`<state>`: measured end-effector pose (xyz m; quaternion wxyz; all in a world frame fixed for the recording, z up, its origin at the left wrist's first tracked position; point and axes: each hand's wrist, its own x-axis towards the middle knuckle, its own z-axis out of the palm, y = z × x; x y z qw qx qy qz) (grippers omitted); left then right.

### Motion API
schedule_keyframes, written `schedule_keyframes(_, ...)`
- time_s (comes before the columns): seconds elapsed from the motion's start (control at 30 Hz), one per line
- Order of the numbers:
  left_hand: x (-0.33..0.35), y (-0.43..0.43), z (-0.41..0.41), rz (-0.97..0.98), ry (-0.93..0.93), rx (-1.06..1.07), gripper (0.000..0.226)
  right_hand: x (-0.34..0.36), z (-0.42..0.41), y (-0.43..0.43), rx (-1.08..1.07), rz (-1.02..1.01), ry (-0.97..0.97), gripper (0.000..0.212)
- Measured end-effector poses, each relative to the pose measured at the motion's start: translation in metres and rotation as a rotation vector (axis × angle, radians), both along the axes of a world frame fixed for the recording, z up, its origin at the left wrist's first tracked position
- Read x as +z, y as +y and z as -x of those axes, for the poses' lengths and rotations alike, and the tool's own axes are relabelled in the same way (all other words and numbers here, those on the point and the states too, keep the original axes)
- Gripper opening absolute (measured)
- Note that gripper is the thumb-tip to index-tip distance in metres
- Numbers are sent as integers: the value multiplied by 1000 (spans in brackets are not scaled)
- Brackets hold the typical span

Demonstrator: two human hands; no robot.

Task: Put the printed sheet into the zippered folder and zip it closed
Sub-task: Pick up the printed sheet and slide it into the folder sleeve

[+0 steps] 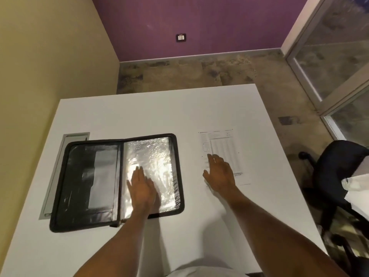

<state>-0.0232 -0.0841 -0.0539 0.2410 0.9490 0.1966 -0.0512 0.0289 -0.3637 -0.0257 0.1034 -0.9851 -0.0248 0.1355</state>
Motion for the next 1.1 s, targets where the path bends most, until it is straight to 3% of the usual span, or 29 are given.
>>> schedule_keyframes(0.37, -5, -159, -74, 229, -61, -48, 48, -25, -59, -106, -228, -94, 64, 60)
schedule_keyframes(0.57, -27, -199, -96, 276, 104, -14, 53, -47, -82, -130, -431, -203, 177, 53)
schedule_keyframes(0.67, -36, -214, -103, 267, 157, 40, 41, -57, -89, -136, -475, -233, 194, 52)
schedule_keyframes(0.87, -37, -242, -112, 185, 195, 117, 61, -68, -96, -132, -538, -340, 165, 52)
schedule_keyframes(1.1, -38, -260, -129, 187, 199, 283, 51, -73, -91, -129, -530, -367, 160, 58)
